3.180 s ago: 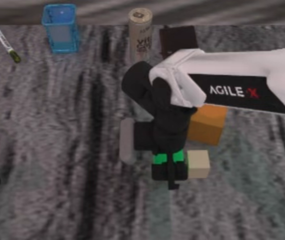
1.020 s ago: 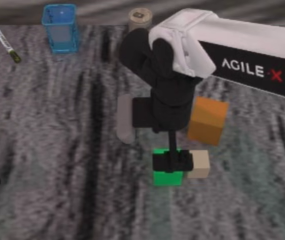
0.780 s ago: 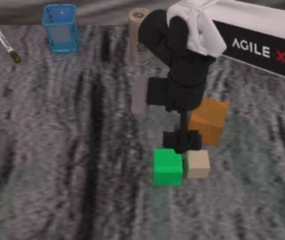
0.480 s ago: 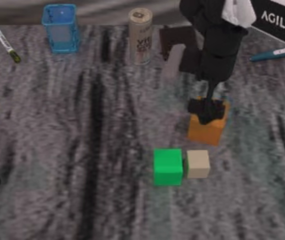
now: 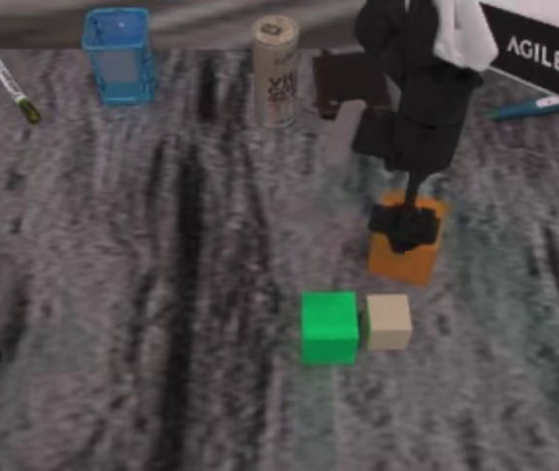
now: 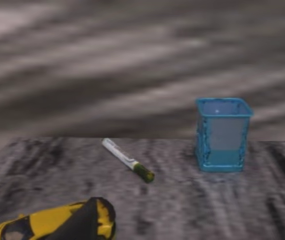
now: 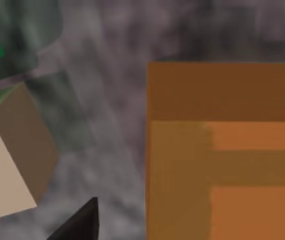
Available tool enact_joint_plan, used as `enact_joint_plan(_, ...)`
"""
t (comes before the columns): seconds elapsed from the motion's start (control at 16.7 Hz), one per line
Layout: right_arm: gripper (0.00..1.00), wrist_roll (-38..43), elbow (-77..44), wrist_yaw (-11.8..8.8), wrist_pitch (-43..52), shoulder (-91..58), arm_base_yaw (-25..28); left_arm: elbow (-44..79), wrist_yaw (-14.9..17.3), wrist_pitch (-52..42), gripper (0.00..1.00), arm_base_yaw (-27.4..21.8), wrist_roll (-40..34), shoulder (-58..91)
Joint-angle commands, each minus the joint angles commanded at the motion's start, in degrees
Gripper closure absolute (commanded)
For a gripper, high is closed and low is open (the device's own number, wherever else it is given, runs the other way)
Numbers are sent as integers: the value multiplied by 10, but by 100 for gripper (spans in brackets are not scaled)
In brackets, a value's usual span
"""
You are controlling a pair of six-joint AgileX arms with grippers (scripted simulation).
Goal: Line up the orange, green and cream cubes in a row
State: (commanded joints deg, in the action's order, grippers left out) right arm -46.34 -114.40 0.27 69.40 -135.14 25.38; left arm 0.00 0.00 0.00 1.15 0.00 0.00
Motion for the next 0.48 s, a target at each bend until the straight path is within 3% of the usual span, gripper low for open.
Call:
enact_joint_plan(0.3, 0, 0, 79, 0, -115, -31, 0, 0, 0, 0, 0, 0, 0, 0)
enact_joint_plan(0.48, 0, 0, 91, 0, -129, -37, 0, 0, 0, 0, 0, 0, 0, 0)
